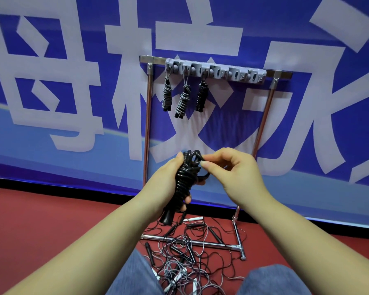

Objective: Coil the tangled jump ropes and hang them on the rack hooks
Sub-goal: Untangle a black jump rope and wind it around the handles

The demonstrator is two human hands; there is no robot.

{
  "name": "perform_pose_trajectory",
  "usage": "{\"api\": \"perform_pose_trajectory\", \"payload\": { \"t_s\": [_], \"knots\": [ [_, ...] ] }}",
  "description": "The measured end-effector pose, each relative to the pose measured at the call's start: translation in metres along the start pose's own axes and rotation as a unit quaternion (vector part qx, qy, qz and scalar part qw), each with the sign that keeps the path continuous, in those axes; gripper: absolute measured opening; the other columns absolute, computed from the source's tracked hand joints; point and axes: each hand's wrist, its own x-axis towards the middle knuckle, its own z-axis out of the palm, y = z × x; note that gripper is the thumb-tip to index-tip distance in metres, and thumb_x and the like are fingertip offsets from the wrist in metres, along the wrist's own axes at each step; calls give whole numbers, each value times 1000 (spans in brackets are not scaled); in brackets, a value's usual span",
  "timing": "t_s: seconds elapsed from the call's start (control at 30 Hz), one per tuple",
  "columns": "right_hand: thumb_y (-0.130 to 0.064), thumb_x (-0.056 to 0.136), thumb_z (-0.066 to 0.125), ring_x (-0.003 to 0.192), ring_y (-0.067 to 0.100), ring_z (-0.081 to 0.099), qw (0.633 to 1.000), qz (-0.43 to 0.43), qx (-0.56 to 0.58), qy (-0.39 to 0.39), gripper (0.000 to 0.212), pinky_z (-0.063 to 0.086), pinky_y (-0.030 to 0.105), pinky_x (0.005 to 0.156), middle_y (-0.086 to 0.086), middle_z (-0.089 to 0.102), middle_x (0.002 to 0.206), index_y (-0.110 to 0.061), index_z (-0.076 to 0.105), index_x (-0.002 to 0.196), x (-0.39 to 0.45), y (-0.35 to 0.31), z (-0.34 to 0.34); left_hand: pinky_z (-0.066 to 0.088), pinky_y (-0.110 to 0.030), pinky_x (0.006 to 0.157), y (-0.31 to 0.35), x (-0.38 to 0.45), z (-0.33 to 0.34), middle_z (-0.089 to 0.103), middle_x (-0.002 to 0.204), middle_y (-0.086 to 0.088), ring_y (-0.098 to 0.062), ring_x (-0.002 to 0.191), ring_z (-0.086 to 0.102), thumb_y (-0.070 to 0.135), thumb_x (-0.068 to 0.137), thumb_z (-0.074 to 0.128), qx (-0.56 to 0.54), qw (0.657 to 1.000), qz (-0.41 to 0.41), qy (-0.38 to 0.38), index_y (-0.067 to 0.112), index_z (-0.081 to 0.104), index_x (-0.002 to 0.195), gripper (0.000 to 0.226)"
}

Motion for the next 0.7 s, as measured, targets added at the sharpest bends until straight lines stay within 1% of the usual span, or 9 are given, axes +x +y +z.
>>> {"api": "perform_pose_trajectory", "payload": {
  "t_s": [0.13, 0.23, 0.3, 0.4, 0.47, 0.53, 0.57, 0.63, 0.7],
  "knots": [
    [-9, 81, 72, 71, 11, 63, 1000, -11, 2, 2, 17, 50, 21, 69, -4, 68, 75, -26, 68, 76, -3, -3, 0, 41, -28, 48, 2, -2, -1, 75, 86, -8, -19, 46, 48, 50, 100, 30, 18, 1000, 10, -8, 26, 59, 105, 39],
    [-8, 80, 72, 66, 9, 61, 1000, 13, 25, -2, 13, 49, 18, 64, 2, 69, 73, -19, 68, 75, -3, -5, 1, 42, -27, 48, 1, -3, -1, 74, 83, -6, -19, 46, 48, 50, 100, 30, 34, 999, 27, -7, 26, 58, 104, 37],
    [-7, 80, 72, 63, 6, 59, 999, 27, 27, -8, 13, 47, 14, 61, 2, 69, 72, -17, 68, 73, -1, -5, 1, 42, -26, 47, 0, -2, -2, 72, 90, -11, -19, 47, 48, 50, 99, 31, 47, 998, 40, -2, 26, 58, 107, 36],
    [-6, 80, 72, 60, 3, 57, 999, 27, 28, -15, 18, 44, 11, 59, -1, 68, 69, -19, 65, 70, 1, -6, 0, 43, -27, 47, 0, -1, -4, 68, 102, -18, -20, 48, 49, 50, 99, 32, 65, 996, 58, 3, 28, 58, 109, 35],
    [-6, 81, 71, 59, 2, 56, 1000, 6, -1, -19, 21, 44, 11, 59, -4, 66, 68, -22, 64, 69, -1, -8, -1, 43, -27, 47, 0, -1, -5, 67, 99, -18, -20, 48, 50, 51, 99, 32, 61, 996, 63, 1, 26, 58, 108, 37],
    [-7, 81, 71, 61, 6, 57, 999, -27, -31, -20, 24, 45, 13, 60, -4, 66, 70, -26, 62, 69, -2, -10, -2, 43, -26, 45, 1, -2, -6, 69, 86, -12, -20, 46, 49, 51, 99, 32, 46, 997, 55, -5, 22, 60, 106, 42],
    [-8, 81, 71, 63, 9, 59, 998, -41, -41, -20, 25, 46, 15, 61, -4, 66, 72, -28, 62, 70, -3, -12, -3, 43, -26, 45, 2, -3, -6, 70, 83, -12, -19, 45, 49, 52, 98, 32, 34, 998, 46, -9, 19, 60, 106, 44],
    [-8, 82, 71, 68, 13, 61, 997, -56, -47, -25, 25, 49, 20, 65, -3, 67, 75, -29, 61, 72, -3, -16, -5, 43, -25, 43, 4, -5, -6, 70, 90, -17, -20, 43, 48, 53, 97, 34, -6, 1000, 18, -22, 14, 62, 106, 49],
    [-9, 82, 71, 67, 13, 60, 997, -55, -52, -32, 24, 48, 21, 65, -2, 67, 75, -28, 61, 73, -4, -19, -5, 42, -25, 42, 5, -6, -6, 72, 87, -16, -20, 42, 47, 54, 95, 35, -31, 999, -5, -34, 12, 63, 105, 51]
  ]
}}
